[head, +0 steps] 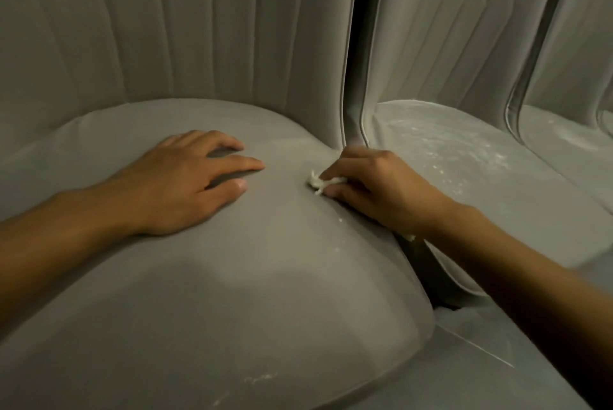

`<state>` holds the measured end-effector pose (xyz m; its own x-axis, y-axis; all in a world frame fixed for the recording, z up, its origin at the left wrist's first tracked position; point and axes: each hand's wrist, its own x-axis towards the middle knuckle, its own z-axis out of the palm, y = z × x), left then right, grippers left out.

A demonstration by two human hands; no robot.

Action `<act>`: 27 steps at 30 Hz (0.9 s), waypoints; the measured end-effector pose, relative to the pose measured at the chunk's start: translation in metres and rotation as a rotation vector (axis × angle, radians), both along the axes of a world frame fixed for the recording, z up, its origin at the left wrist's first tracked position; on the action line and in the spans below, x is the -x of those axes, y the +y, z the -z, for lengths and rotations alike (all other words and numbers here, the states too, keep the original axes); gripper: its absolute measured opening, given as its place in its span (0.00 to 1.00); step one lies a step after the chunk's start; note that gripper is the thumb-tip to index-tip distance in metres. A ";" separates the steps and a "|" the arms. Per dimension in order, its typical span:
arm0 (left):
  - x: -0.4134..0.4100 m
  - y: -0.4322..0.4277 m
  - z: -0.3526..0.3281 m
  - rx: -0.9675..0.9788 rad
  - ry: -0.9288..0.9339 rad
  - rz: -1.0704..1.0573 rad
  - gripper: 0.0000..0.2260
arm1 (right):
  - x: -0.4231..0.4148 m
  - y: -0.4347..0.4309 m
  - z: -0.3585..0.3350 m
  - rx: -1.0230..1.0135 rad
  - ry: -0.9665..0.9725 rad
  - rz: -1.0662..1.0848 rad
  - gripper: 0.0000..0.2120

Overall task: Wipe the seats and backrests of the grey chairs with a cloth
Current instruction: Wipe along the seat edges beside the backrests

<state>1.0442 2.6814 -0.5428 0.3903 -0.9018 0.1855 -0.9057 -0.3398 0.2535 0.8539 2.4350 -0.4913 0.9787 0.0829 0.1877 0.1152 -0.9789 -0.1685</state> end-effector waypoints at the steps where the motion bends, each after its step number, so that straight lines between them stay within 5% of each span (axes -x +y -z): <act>1: 0.001 -0.001 -0.001 0.005 -0.002 -0.002 0.25 | 0.009 0.011 -0.001 -0.060 0.023 -0.060 0.12; 5: 0.002 -0.003 -0.001 0.005 -0.004 -0.008 0.26 | 0.035 0.033 0.001 -0.236 0.080 -0.170 0.12; 11: 0.000 0.000 0.002 0.024 0.011 -0.010 0.25 | 0.021 0.010 0.007 -0.128 -0.087 0.133 0.12; 20: 0.002 0.000 0.003 0.049 0.019 -0.010 0.25 | 0.082 0.054 -0.003 -0.227 0.119 -0.246 0.09; 24: 0.001 0.001 0.001 0.052 0.026 -0.006 0.26 | 0.047 0.016 0.004 0.054 -0.065 -0.023 0.13; 27: 0.002 0.001 0.001 0.050 0.023 -0.007 0.26 | 0.020 -0.007 0.012 0.070 -0.107 0.252 0.15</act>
